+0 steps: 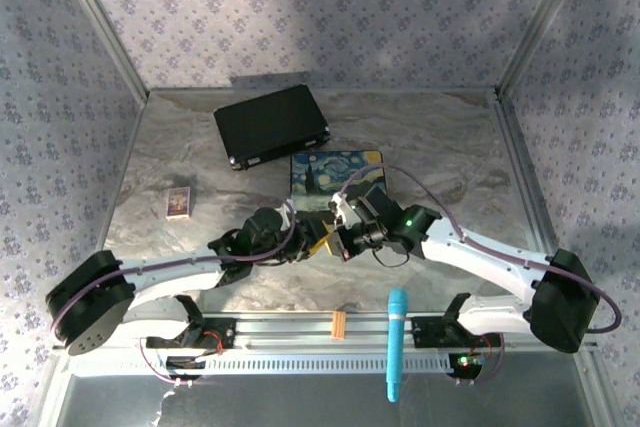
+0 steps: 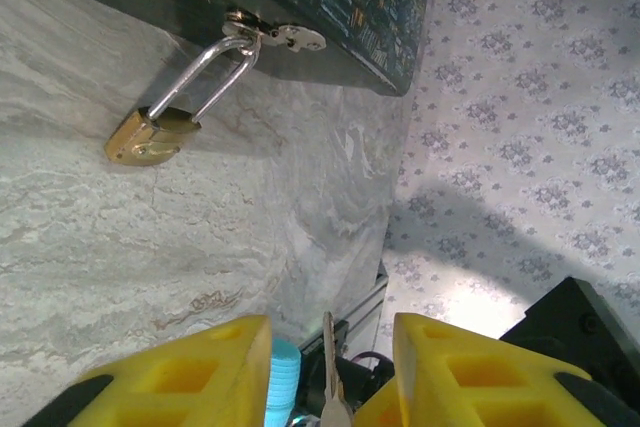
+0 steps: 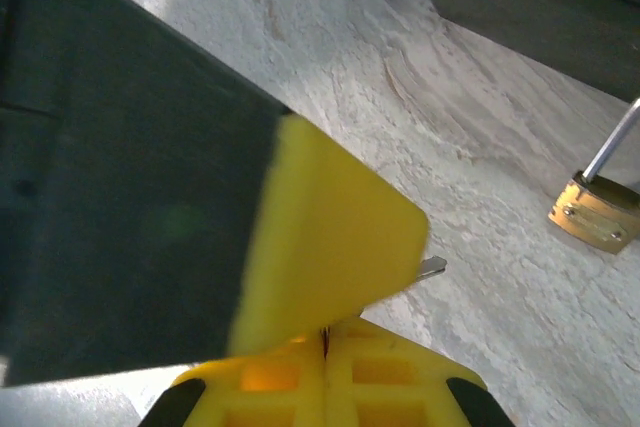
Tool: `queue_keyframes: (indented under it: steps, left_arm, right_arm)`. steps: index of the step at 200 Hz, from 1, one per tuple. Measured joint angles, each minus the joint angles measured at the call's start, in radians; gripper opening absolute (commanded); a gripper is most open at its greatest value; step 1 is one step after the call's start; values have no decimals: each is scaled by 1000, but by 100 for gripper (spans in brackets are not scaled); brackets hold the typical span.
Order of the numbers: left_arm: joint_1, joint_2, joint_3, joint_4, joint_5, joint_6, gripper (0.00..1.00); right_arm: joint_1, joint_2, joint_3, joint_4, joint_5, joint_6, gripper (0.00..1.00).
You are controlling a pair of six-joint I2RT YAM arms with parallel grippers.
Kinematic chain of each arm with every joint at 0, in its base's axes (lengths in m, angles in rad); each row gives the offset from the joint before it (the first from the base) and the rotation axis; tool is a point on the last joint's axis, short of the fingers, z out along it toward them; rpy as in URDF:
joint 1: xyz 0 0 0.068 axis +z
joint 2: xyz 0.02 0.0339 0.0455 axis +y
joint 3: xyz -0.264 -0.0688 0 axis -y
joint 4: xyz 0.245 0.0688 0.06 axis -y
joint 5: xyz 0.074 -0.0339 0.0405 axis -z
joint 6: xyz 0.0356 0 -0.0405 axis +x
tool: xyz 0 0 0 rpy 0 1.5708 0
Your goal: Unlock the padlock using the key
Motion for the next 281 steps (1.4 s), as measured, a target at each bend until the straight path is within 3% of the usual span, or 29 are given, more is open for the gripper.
queue_keyframes:
  steps: [24,58,110,235,261,281]
  left_arm:
    - [-5,56,3,47,15,-17,9]
    - [-10,54,16,3,-1,2,0]
    - [-18,-17,22,-75,-47,19,0]
    - [-24,-17,20,-114,-73,16,0]
    - [-24,-7,20,-113,-76,15,0]
    - [-25,-6,18,-110,-85,12,0]
  right_arm:
    - [12,1,-16,20,21,20,0]
    - [14,2,-20,16,46,42,0]
    - [20,-27,-33,44,58,94,0]
    - [16,-85,-123,44,147,154,0]
    - [24,-88,-136,84,142,167,42]
    - [36,-100,-169,158,115,192,51]
